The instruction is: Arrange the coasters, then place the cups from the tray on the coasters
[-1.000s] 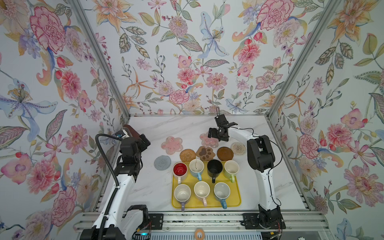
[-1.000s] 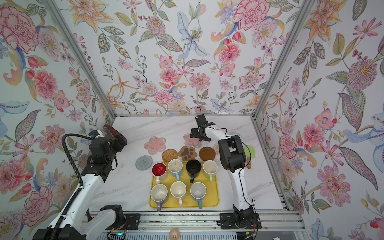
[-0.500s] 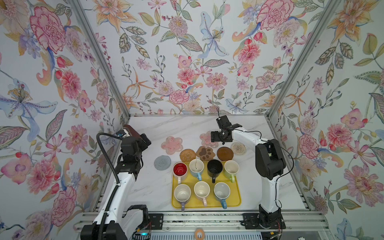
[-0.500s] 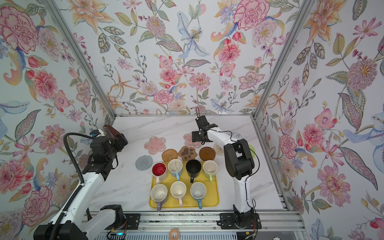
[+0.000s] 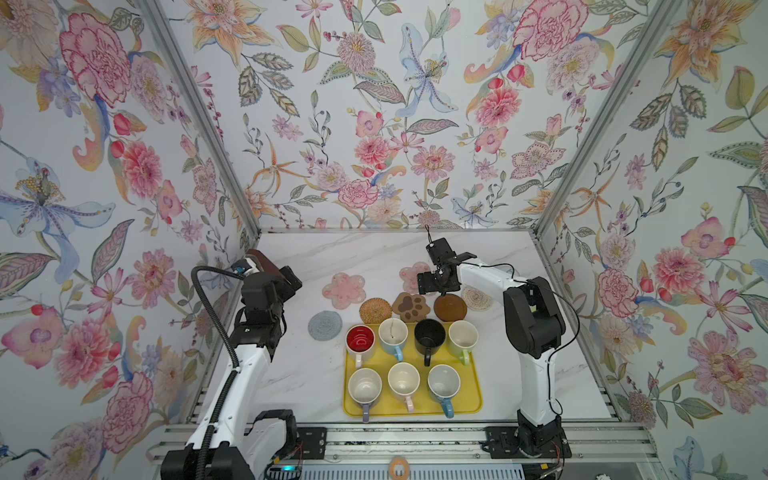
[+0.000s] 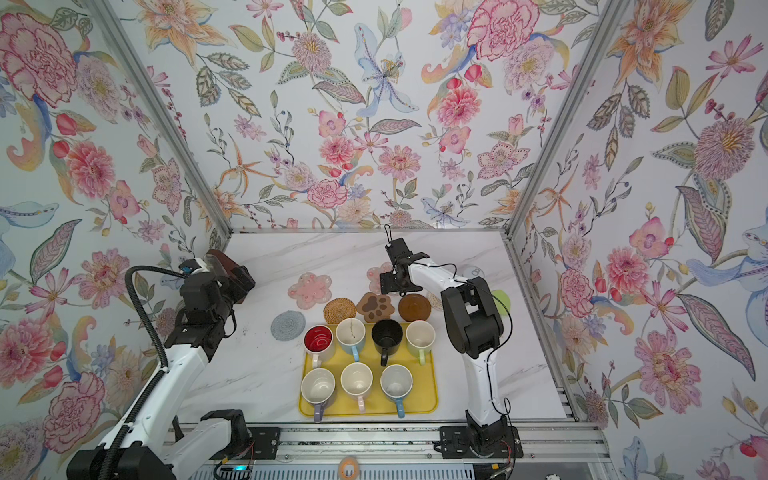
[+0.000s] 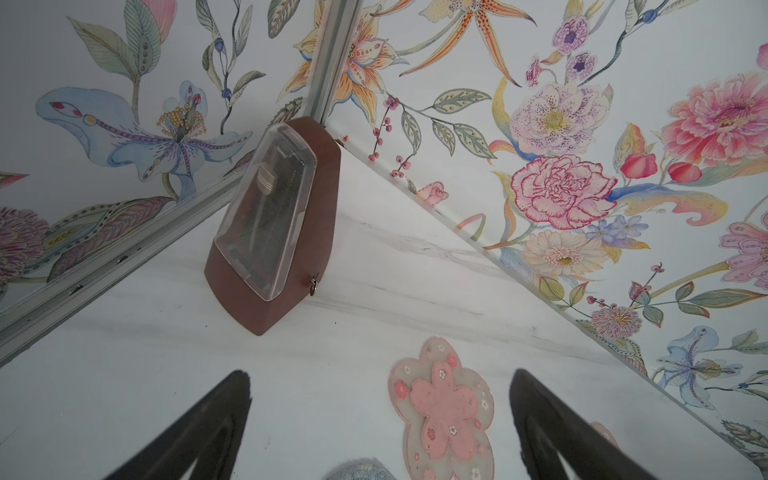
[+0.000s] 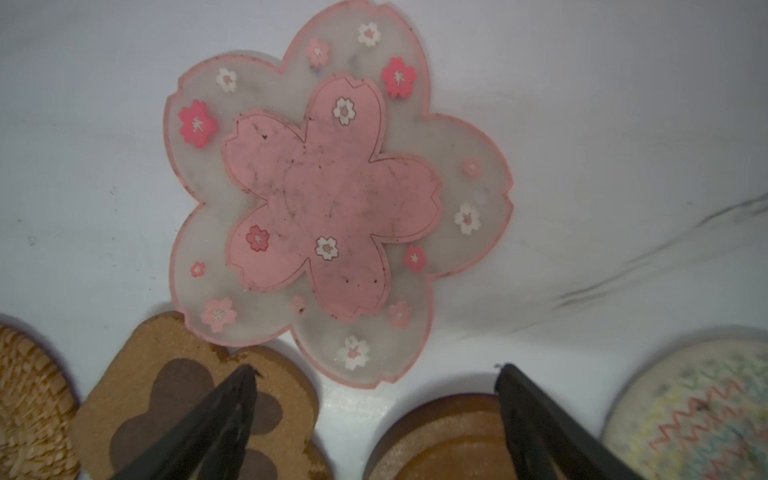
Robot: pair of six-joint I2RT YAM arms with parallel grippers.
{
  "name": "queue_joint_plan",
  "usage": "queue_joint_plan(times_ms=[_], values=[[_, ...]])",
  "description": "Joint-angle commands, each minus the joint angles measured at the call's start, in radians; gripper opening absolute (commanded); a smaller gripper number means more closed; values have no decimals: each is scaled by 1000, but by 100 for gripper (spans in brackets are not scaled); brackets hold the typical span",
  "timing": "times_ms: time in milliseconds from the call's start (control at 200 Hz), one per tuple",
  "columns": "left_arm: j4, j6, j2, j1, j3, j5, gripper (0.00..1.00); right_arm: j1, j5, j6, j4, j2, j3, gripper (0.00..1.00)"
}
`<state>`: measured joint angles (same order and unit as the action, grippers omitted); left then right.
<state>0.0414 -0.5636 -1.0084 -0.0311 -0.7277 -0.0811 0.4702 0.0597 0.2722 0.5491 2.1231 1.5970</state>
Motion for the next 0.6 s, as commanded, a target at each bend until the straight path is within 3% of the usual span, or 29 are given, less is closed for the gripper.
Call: queue_joint_plan(times_ms=[0, 595], values=[[5, -9, 21, -5, -9, 15, 99, 1, -6, -3, 30, 40, 31, 91], [18, -5, 12, -5, -29, 5, 99, -4, 44, 28, 37, 182, 134, 92]])
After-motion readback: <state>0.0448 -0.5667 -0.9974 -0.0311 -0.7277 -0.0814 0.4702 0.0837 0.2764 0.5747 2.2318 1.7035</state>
